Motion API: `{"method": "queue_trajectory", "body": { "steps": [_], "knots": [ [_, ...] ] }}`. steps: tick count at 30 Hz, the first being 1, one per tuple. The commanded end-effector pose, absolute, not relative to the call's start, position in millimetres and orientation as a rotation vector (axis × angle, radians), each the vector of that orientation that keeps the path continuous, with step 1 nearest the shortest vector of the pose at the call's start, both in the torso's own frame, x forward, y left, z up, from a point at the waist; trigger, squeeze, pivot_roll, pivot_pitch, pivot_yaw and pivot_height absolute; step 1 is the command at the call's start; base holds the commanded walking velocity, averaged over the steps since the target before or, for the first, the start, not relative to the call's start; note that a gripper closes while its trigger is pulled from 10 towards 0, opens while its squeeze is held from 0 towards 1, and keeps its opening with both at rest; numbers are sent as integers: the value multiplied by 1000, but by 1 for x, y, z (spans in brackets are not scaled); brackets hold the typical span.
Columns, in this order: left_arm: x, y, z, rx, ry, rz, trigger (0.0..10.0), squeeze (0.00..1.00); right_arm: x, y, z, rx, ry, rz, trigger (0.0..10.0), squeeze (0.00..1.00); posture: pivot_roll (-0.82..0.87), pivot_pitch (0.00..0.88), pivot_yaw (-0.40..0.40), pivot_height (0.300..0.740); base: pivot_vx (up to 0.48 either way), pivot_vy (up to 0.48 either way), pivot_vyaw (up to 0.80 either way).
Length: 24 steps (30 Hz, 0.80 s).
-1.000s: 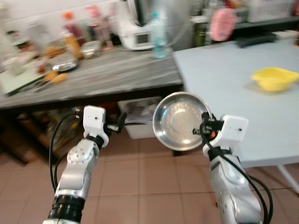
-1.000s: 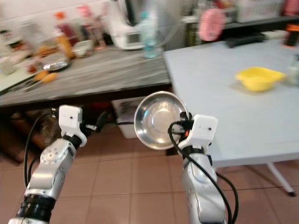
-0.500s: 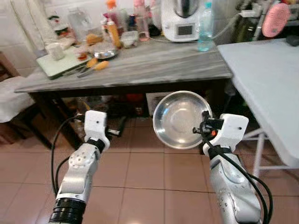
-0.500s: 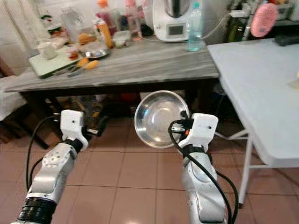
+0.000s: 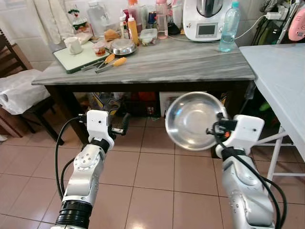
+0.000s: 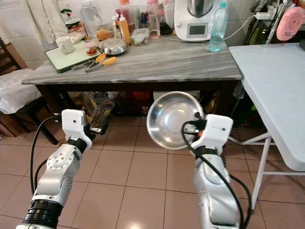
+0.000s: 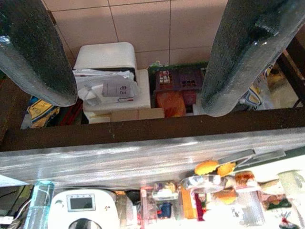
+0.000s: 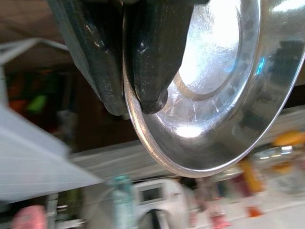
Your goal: Setting the table
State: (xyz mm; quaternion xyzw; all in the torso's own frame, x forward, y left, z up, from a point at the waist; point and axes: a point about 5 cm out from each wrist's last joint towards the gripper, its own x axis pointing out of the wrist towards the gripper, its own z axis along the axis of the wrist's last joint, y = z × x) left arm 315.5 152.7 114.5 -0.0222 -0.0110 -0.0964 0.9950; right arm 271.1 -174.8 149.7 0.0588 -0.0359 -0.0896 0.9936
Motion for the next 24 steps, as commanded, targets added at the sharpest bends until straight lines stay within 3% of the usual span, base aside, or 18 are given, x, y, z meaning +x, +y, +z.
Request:
{"method": "queue_trajectory", "body": {
  "steps": [1, 8, 24],
  "knots": [
    [317, 159, 117, -49, -25, -186, 10000, 0, 271, -177, 153, 118, -87, -187, 10000, 0, -99, 0, 101, 740, 0, 0, 0],
    [318, 155, 121, -81, -46, -234, 10000, 0, 270, -176, 158, 125, -107, -176, 10000, 0, -106, 0, 109, 740, 0, 0, 0],
    [315, 148, 117, -71, -39, -284, 10000, 0, 271, -176, 162, 114, -117, -149, 10000, 0, -122, 0, 109, 740, 405, 0, 0]
  ]
}}
